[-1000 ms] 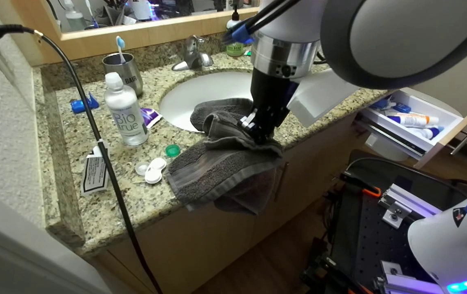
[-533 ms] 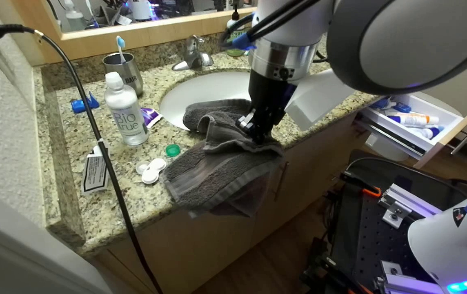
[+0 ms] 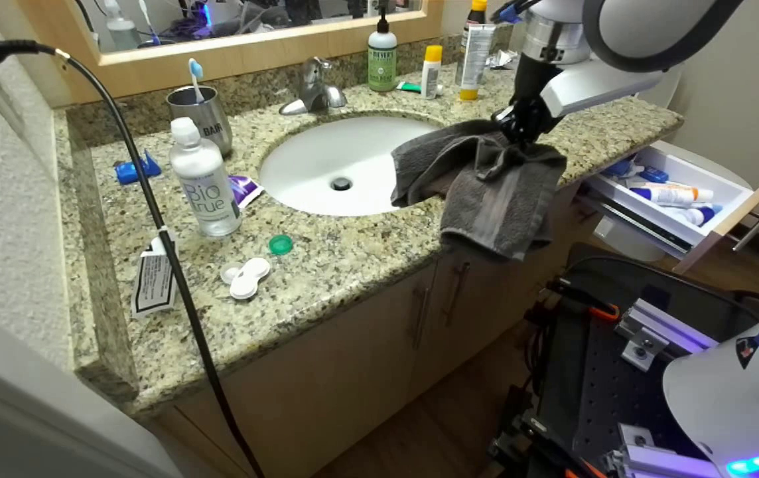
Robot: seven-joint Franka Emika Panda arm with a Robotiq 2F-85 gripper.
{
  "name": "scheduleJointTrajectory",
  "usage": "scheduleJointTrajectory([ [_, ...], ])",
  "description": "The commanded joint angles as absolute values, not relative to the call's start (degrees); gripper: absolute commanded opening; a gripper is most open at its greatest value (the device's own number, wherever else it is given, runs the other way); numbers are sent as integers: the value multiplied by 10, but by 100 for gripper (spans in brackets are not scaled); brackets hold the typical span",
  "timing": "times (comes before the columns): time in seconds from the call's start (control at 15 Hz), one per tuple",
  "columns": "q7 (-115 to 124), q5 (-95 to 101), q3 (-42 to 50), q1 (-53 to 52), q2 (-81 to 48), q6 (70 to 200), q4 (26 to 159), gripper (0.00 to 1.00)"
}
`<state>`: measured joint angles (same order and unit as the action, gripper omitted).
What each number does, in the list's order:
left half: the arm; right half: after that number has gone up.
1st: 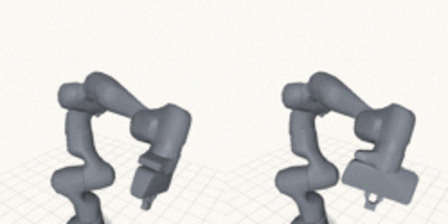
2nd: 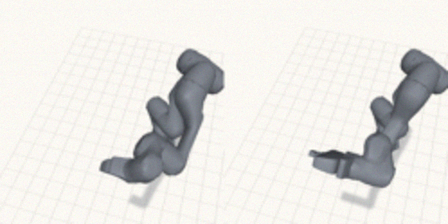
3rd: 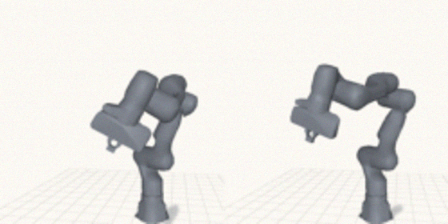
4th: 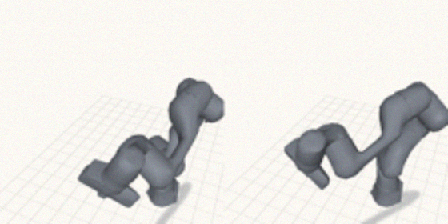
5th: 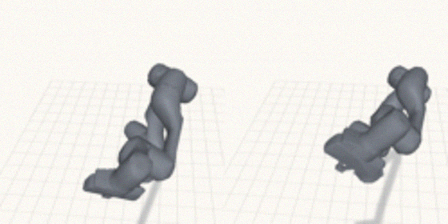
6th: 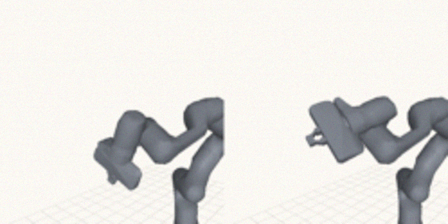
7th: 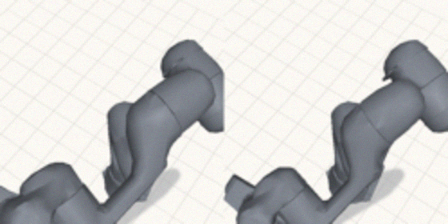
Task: Use the towel to wipe the table
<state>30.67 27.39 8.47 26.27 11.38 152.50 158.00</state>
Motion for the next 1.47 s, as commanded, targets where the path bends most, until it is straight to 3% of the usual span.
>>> scheduleJointTrajectory([
  [0.0, 297, 298, 155, 328, 56, 1535, 1528, 2],
  [0.53, 234, 62, 297, 370, -114, 1519, 1339, 2],
  [0.87, 253, -111, 312, 402, -207, 1440, 1157, 2],
  [1.4, 436, -132, 340, 421, -320, 1424, 942, 2],
])
